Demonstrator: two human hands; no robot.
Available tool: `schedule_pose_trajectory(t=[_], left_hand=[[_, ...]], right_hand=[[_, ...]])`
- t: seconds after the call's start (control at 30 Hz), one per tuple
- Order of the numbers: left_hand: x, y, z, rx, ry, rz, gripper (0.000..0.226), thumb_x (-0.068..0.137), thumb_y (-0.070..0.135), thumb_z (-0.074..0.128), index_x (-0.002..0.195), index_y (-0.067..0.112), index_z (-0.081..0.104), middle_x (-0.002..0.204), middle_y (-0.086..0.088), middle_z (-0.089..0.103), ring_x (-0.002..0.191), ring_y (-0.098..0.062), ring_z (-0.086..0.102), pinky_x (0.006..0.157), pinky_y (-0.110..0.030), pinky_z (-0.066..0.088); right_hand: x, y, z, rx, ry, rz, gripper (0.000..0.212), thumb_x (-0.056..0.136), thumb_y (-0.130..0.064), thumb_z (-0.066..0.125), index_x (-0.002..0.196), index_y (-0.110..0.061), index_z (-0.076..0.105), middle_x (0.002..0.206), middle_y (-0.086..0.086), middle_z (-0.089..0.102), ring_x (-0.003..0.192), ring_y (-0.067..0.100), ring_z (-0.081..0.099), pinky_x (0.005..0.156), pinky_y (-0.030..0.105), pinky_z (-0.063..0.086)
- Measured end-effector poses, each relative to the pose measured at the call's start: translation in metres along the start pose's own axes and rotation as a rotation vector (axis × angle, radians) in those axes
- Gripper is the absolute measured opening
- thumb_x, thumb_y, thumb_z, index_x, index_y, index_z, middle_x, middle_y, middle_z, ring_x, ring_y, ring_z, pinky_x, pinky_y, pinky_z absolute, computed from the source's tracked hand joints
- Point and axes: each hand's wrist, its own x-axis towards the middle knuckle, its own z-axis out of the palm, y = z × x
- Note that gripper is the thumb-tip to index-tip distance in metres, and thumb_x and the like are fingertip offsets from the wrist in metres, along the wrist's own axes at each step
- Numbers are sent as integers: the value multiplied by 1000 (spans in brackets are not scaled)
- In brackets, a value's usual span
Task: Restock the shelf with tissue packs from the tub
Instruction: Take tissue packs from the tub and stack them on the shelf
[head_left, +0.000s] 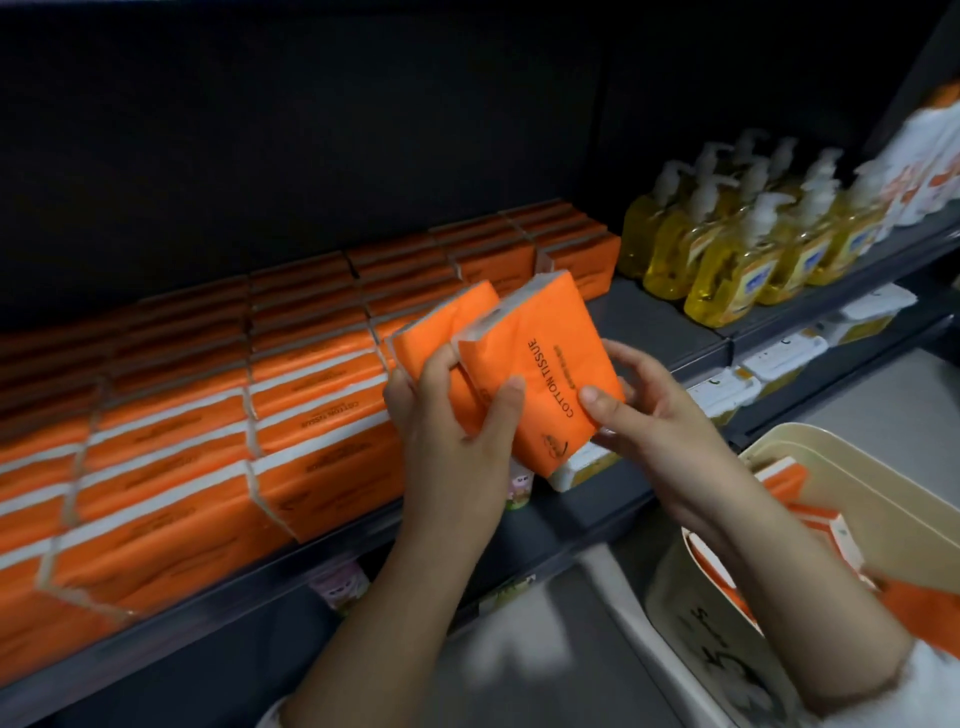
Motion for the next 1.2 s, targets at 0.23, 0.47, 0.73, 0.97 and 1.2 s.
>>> schedule_pose_trajectory(t=[0.23, 0.47, 0.73, 0.97, 1.2], left_hand=[[2, 1, 0, -52, -16, -10, 44, 80, 42, 63, 120, 40, 46, 131, 11, 29, 115, 2, 42, 88, -19, 47], [11, 12, -16, -133, 33, -48, 61, 69, 54, 58, 126, 48, 38, 140, 12, 21, 80, 39, 34, 59, 9, 34], [6, 14, -10, 28, -129, -10, 51, 62, 64, 49, 109, 46, 50, 124, 13, 30, 104, 14, 39, 69, 9, 29], [9, 3, -17, 344, -161, 241, 23, 80, 37, 63, 102, 33, 57, 131, 14, 24, 103, 14, 34, 78, 2, 31], [4, 6, -16, 533, -239, 327, 33, 77, 41, 59, 108, 34, 55, 141, 12, 20, 122, -11, 34, 94, -28, 40]], right_hand=[[3, 0, 7, 161, 7, 43, 39, 77, -14, 64, 114, -19, 56, 93, -7, 72, 83, 11, 70, 65, 24, 55], [4, -2, 11, 257, 51, 92, 30, 86, -6, 59, 115, -9, 55, 98, 3, 70, 81, 12, 70, 72, 27, 59], [2, 1, 27, 682, -147, 210, 50, 78, -16, 58, 127, -7, 52, 122, 16, 63, 108, 26, 63, 88, 34, 54], [2, -1, 14, -265, 163, -133, 99, 65, -11, 82, 139, -39, 22, 133, -5, 40, 115, 1, 50, 92, 22, 46], [4, -7, -2, -661, -34, -502, 78, 66, -19, 79, 124, -47, 37, 122, -14, 47, 107, -8, 49, 84, 11, 43]])
